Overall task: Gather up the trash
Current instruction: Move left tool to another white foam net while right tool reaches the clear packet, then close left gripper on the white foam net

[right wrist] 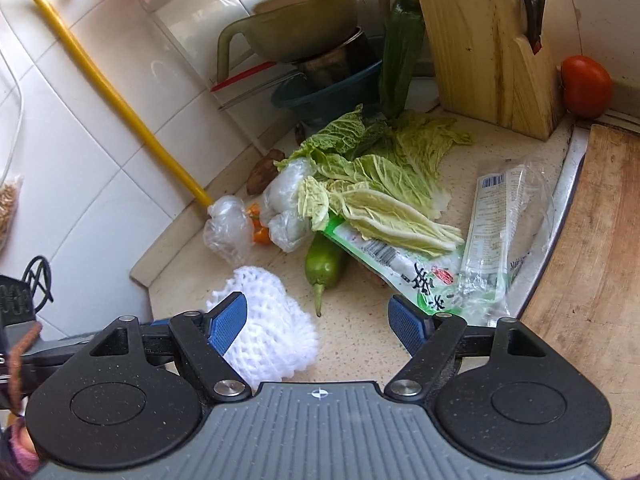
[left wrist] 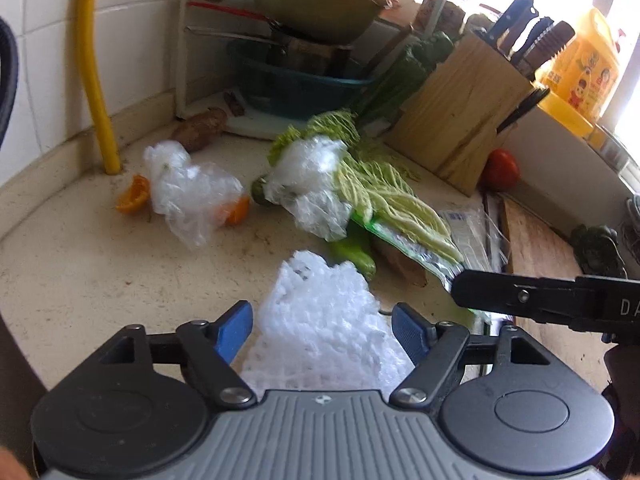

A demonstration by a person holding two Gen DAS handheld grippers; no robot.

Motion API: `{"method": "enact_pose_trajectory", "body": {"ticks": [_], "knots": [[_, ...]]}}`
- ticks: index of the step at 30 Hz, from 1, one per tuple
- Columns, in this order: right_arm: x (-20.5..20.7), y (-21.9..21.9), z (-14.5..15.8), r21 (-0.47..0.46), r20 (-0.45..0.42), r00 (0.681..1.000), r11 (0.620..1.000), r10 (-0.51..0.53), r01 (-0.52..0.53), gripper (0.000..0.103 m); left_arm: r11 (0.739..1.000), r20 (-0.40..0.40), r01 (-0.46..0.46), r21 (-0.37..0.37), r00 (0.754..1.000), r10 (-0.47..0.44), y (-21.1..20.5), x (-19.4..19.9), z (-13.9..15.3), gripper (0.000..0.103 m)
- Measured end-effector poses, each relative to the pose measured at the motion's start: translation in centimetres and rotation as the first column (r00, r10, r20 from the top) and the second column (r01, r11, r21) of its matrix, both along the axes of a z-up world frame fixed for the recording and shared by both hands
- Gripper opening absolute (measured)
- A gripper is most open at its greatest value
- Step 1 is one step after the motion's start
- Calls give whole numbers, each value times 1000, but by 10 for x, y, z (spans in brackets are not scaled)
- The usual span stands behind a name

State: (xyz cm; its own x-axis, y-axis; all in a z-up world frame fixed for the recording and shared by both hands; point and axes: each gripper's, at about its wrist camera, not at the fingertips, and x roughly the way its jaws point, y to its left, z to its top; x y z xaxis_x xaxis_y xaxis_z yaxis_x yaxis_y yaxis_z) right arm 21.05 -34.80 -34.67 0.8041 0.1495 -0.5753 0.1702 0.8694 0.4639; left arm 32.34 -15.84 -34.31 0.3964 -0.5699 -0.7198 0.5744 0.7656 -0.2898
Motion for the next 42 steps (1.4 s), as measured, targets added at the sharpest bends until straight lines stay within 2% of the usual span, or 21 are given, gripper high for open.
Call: {"method": "enact_pose_trajectory", "body": {"ticks": [5, 8, 9, 12, 15, 22, 30, 35, 42], "knots": [[8, 4, -4, 10, -16, 1000, 1000, -20, 21, 83, 998, -47, 40, 47, 998, -38, -14, 0, -18, 73], [10, 5, -3, 4, -20, 999, 1000, -26, 26, 83, 999, -53, 35, 40, 998, -33, -11, 2, -21, 60], [10, 4, -2, -2, -19, 999, 1000, -29, 29, 83, 999, -65, 40, 24, 997, -39, -9, 3, -20, 49], [12, 2, 0, -14, -13, 999, 999, -39, 39, 83, 999, -108, 35, -18, 993, -36, 1, 6, -18, 38], [16, -1, 0, -29, -18, 999, 998, -48, 47, 83, 999, -111, 22, -35, 994, -26, 10, 7, -13, 33], [23, -8, 2, -113, -25, 997, 991, -72, 69, 83, 991, -112, -13, -133, 994, -2, 31, 16, 4, 32], [26, -33, -1, -170, -54, 988, 977, -144, 133, 83, 981, -170, -2, -194, 985, -32, 36, 24, 1, 32], [46, -32, -1, -220, -63, 992, 972, -105, 89, 83, 978, -180, 3, -209, 983, -41, 37, 28, 0, 33], [76, -28, 1, -237, -75, 996, 971, -40, 21, 83, 974, -178, -5, -227, 983, -36, 40, 41, 1, 33]]}}
